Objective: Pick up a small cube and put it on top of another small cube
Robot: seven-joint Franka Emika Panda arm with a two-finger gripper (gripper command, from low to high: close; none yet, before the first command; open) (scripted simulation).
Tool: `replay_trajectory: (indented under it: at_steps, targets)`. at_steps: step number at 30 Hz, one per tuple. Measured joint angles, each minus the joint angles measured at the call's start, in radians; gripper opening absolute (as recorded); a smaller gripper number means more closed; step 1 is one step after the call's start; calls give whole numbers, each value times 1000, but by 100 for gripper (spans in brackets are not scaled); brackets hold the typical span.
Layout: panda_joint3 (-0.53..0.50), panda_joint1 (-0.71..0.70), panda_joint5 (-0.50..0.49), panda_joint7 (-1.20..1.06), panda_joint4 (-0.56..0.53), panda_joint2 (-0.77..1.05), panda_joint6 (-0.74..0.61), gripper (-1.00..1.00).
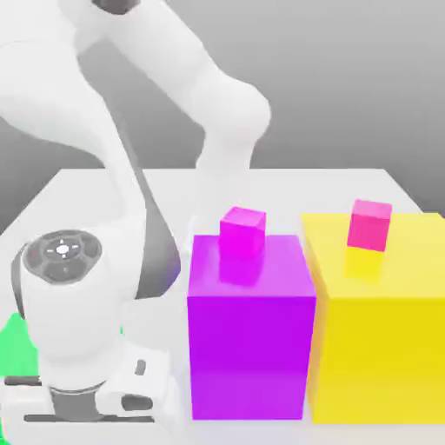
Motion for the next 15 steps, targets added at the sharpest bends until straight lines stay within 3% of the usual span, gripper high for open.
replay_trajectory:
  at_steps: [4,8,15]
  targets:
    - [4,-3,-5,1,0,-1,-4,-100]
    - [132,-100,101,-50,-41,93,-68,-100]
    - [346,-266,298,46,-117,189,-92,-100]
